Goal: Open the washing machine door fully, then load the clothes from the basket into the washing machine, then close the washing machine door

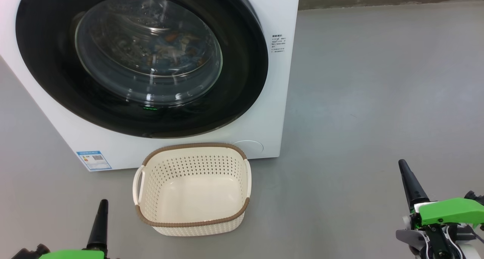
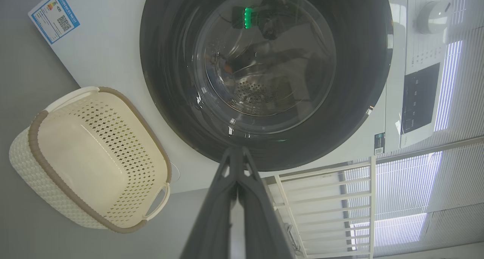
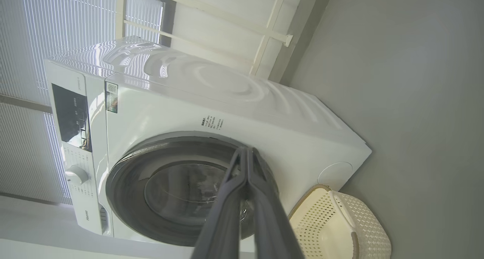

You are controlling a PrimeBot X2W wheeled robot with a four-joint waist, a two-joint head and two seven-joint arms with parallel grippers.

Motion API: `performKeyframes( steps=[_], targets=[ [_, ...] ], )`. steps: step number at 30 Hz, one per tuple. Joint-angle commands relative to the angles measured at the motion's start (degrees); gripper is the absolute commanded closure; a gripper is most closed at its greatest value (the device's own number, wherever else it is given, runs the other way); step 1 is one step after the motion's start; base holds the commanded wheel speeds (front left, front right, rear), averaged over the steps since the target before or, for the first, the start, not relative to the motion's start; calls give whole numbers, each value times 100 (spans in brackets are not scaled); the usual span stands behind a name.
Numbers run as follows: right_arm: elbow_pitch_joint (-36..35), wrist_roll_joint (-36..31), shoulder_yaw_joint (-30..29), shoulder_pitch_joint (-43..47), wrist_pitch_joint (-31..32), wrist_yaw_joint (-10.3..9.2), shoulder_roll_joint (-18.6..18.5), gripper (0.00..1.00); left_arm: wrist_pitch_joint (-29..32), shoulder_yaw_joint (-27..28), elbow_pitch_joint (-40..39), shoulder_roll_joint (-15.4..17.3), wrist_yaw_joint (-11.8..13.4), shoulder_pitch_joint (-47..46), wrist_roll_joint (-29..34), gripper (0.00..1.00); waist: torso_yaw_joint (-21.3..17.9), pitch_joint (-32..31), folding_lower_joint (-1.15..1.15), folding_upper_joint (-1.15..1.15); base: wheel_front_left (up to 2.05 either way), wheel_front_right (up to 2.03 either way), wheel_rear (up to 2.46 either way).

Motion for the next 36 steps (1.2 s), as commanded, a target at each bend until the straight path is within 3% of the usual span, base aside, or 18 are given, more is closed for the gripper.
performKeyframes(
  steps=[1, 26, 36],
  targets=[
    [-183, 137, 30, -55, 51, 4, -30, 100, 46, 182, -102, 29, -47, -257, -124, 100, 0, -1, 0, 0, 0, 0, 0],
    [-259, 1382, -243, -17, 459, 1, 142, 100, 419, 458, -76, -107, -91, -312, -1291, 100, -11, -20, 0, 0, 0, 0, 0],
    [-259, 1381, -243, -17, 460, 1, 142, 100, 419, 458, -75, -107, -91, -312, -1291, 100, -11, -20, 0, 0, 0, 0, 0]
  ],
)
